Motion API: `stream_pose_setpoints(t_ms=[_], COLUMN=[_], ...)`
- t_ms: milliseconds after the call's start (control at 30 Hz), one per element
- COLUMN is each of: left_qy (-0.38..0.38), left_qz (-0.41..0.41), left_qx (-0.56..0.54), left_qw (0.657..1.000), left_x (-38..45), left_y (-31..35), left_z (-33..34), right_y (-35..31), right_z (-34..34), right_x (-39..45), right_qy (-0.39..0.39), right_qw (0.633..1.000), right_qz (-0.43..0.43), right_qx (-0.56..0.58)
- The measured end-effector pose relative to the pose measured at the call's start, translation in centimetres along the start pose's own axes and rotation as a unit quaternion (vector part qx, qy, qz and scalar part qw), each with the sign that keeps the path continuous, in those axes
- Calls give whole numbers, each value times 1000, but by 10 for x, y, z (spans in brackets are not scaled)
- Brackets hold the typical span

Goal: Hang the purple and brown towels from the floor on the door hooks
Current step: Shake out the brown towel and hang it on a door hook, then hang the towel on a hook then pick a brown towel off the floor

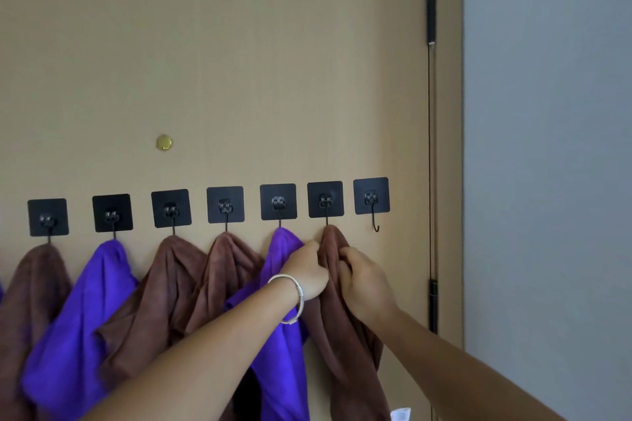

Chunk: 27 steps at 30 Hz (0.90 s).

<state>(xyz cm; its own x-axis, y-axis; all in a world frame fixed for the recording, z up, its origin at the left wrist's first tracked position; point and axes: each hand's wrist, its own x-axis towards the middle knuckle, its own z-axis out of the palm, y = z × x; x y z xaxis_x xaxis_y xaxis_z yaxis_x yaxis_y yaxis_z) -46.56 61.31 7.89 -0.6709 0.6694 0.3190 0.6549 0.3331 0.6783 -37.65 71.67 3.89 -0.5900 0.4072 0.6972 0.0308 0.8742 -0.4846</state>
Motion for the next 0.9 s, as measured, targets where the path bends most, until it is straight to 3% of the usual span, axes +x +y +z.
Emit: stream_pose_setpoints(t_ms=[67,167,267,400,533,700,900], left_qy=[-61,-90,0,158,184,182,139], left_qz=[-48,-49,23,144,155,150,205], left_qx=[-4,107,246,304,388,332,170], left_qw=[997,989,969,928,890,913,954], left_x=[-2,-9,-18,-34,-46,-75,-108], left_y=[-2,2,6,9,-1,-9,1], left_z=[-10,-25,-27,-17,-8,-1,-2], right_y=[0,2,6,9,4,-16,-46], right_z=[2,2,-1,-13,-29,-51,-74], right_x=[-4,-4,-4,-6,-19,-62,-106], right_qy=[-35,-58,-21,36,43,101,106], right_qw=[999,994,988,987,981,979,972], right_qz=[9,3,-17,-47,-50,-28,45], right_qx=[10,-87,-150,-149,-180,-173,-207])
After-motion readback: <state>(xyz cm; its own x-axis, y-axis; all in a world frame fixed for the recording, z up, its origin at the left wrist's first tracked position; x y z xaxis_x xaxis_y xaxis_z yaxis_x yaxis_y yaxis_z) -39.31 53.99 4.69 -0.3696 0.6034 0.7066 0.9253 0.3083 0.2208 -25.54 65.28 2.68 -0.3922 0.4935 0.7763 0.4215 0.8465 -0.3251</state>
